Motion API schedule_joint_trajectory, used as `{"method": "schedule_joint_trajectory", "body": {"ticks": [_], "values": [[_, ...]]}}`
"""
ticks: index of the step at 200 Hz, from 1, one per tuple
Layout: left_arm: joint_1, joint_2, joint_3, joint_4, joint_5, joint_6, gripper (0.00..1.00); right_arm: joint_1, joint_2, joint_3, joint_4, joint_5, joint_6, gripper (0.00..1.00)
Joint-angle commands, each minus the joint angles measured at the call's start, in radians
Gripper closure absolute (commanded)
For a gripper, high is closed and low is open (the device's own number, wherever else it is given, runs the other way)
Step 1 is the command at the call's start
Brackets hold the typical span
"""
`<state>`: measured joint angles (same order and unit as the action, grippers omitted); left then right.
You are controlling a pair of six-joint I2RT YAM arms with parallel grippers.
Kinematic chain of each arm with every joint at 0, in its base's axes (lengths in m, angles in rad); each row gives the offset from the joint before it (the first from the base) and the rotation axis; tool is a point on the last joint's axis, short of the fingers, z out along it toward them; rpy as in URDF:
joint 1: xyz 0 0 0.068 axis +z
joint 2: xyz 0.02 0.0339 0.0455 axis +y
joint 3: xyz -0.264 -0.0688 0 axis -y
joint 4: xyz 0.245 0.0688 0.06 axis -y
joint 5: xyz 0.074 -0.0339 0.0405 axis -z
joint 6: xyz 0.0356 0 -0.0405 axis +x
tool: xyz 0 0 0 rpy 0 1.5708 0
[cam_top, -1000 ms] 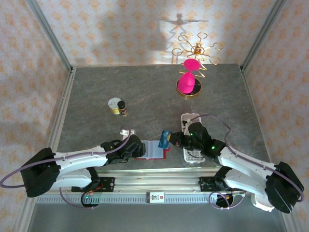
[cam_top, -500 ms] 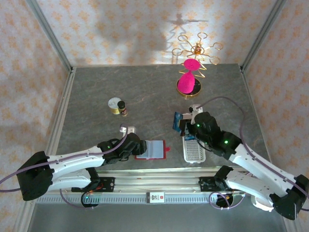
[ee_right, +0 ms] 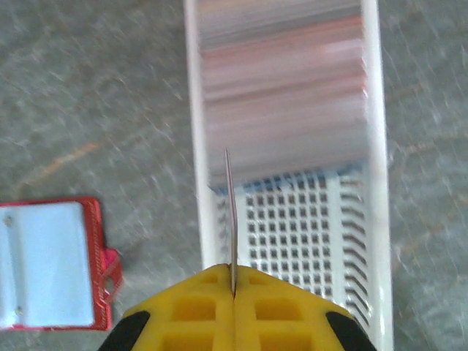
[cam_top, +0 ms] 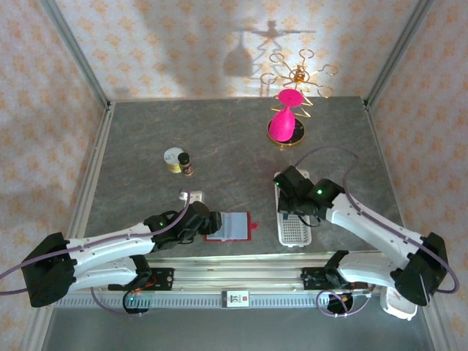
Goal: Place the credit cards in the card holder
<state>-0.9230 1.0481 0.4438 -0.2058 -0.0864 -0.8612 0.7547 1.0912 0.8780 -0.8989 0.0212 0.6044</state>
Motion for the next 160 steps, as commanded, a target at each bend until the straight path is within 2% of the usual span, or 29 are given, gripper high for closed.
{"method": "schedule_joint_trajectory", "body": {"ticks": [1, 50, 99, 125, 160], "values": [[-0.002, -0.03, -0.026, 0.028, -0.021, 0.026, 0.29, 0.005, -0.057, -0.061, -0.033, -0.021, 0.092, 1.0], [-0.003, -0.053, -0.052, 0.047, -0.013, 0.025, 0.29, 0.006, -0.038, -0.162, 0.001, -0.005, 0.122, 1.0], [-0.002, -0.055, -0.068, 0.065, -0.004, 0.017, 0.29, 0.006, 0.037, -0.165, -0.002, 0.093, 0.128, 0.98], [-0.002, -0.064, -0.076, 0.068, -0.002, 0.013, 0.29, 0.006, 0.075, -0.146, -0.034, 0.17, 0.146, 0.91], [-0.003, -0.075, -0.085, 0.074, 0.0, 0.008, 0.29, 0.006, 0.062, -0.146, -0.038, 0.213, 0.143, 0.68]]}}
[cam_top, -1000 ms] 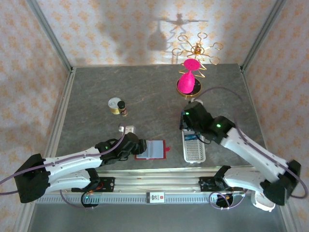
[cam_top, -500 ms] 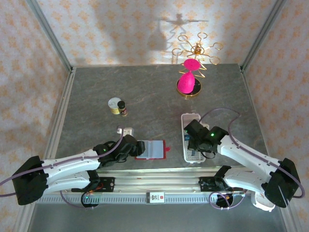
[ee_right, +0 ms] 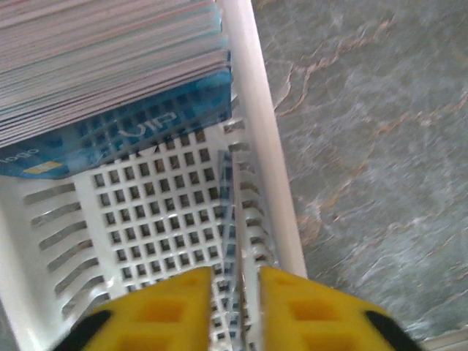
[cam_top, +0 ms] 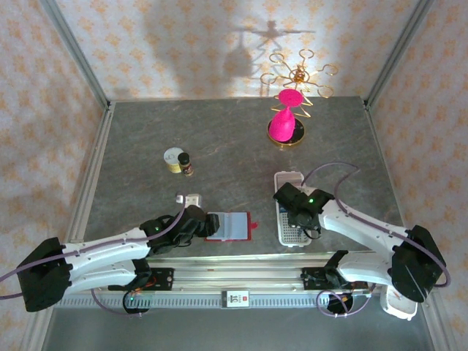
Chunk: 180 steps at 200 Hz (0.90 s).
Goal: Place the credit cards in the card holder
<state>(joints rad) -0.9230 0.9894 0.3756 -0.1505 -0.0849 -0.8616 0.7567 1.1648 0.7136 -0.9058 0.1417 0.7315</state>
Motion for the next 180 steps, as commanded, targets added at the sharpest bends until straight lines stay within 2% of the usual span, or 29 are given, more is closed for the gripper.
{"method": "schedule_joint_trajectory", "body": {"ticks": [1, 40, 80, 106, 154, 180], "values": [[-0.002, -0.017, -0.017, 0.019, -0.001, 0.009, 0.29, 0.003, -0.011, 0.018, -0.031, 0.093, 0.016, 0.67], [-0.002, -0.029, -0.024, 0.028, -0.001, 0.006, 0.29, 0.004, 0.05, 0.032, -0.054, 0.103, 0.021, 0.53], [-0.003, -0.041, -0.027, 0.024, -0.006, 0.012, 0.29, 0.004, 0.112, 0.032, -0.056, 0.114, 0.022, 0.45], [-0.002, -0.048, -0.028, 0.02, -0.013, 0.014, 0.29, 0.004, 0.14, 0.067, -0.03, 0.084, -0.008, 0.45], [0.0, -0.063, -0.023, 0.012, -0.019, 0.024, 0.29, 0.001, 0.024, 0.251, 0.137, 0.124, -0.318, 0.4], [-0.001, -0.083, -0.027, 0.005, -0.031, 0.023, 0.29, -0.002, -0.03, 0.327, 0.205, 0.115, -0.614, 0.39]]}}
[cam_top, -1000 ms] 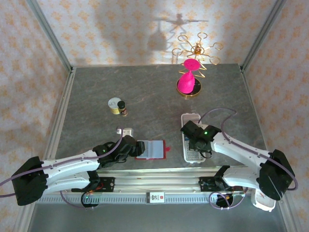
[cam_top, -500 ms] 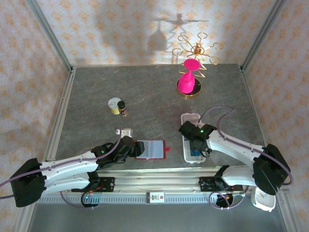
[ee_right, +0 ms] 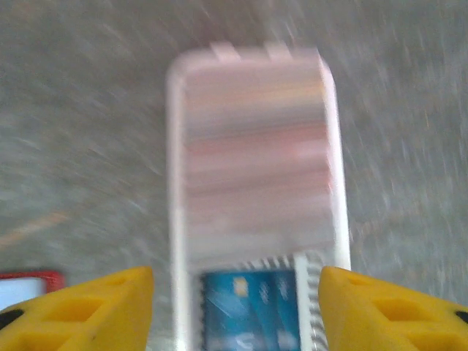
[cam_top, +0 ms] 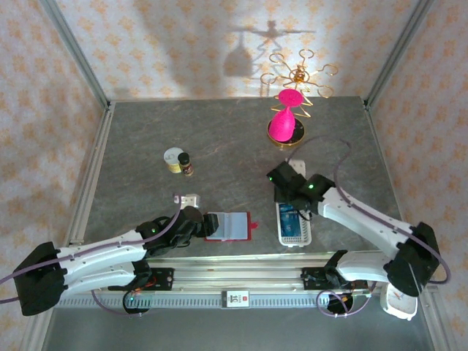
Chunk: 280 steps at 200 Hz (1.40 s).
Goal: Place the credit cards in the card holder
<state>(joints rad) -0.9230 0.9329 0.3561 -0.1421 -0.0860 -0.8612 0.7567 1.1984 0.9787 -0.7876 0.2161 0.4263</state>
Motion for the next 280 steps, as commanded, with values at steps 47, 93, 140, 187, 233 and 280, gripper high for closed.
{"method": "schedule_joint_trajectory", "body": {"ticks": [47, 93, 140, 187, 233, 280], "values": [[-0.001, -0.055, -0.02, -0.006, -0.037, 0.019, 0.29, -0.008, -0.26, -0.202, 0.191, 0.05, -1.096, 0.29], [-0.001, -0.051, -0.02, 0.005, -0.038, 0.028, 0.29, -0.091, -0.365, -0.403, 0.221, -0.044, -1.522, 0.28], [-0.002, -0.049, -0.027, 0.01, -0.034, 0.031, 0.29, -0.157, -0.347, -0.514, 0.48, -0.1, -1.676, 0.27], [0.0, -0.047, -0.045, 0.048, -0.014, 0.018, 0.29, -0.166, -0.264, -0.536, 0.549, -0.148, -1.711, 0.27], [-0.001, -0.04, -0.051, 0.062, -0.006, 0.018, 0.29, -0.166, -0.204, -0.545, 0.615, -0.187, -1.721, 0.27], [0.001, -0.026, -0.048, 0.07, -0.003, 0.021, 0.29, -0.166, -0.109, -0.53, 0.654, -0.197, -1.732, 0.33]]}}
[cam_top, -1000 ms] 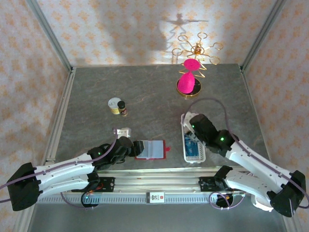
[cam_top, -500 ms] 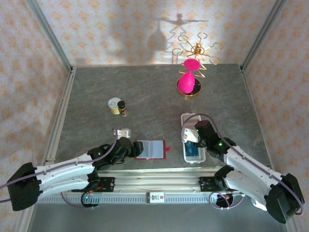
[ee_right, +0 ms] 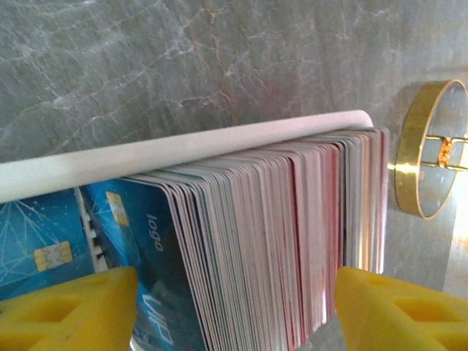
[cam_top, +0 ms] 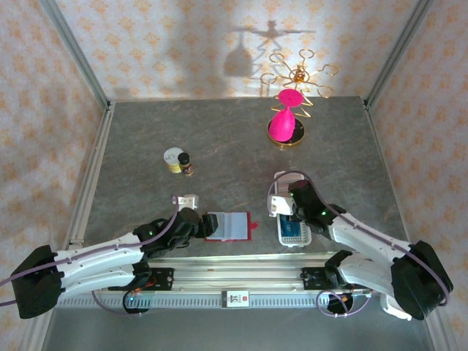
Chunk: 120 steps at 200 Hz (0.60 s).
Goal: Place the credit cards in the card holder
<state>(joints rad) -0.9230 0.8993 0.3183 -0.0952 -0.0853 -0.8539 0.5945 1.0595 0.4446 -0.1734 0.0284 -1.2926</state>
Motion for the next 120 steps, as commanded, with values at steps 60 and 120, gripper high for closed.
{"method": "schedule_joint_trajectory", "body": {"ticks": [60, 120], "values": [[0.0, 0.006, -0.016, 0.03, 0.003, 0.007, 0.29, -0.004, -0.008, 0.002, -0.006, 0.04, -0.034, 0.57], [0.001, 0.002, -0.019, 0.031, 0.008, 0.0, 0.29, -0.003, -0.064, -0.027, -0.019, 0.042, -0.042, 0.74]]}}
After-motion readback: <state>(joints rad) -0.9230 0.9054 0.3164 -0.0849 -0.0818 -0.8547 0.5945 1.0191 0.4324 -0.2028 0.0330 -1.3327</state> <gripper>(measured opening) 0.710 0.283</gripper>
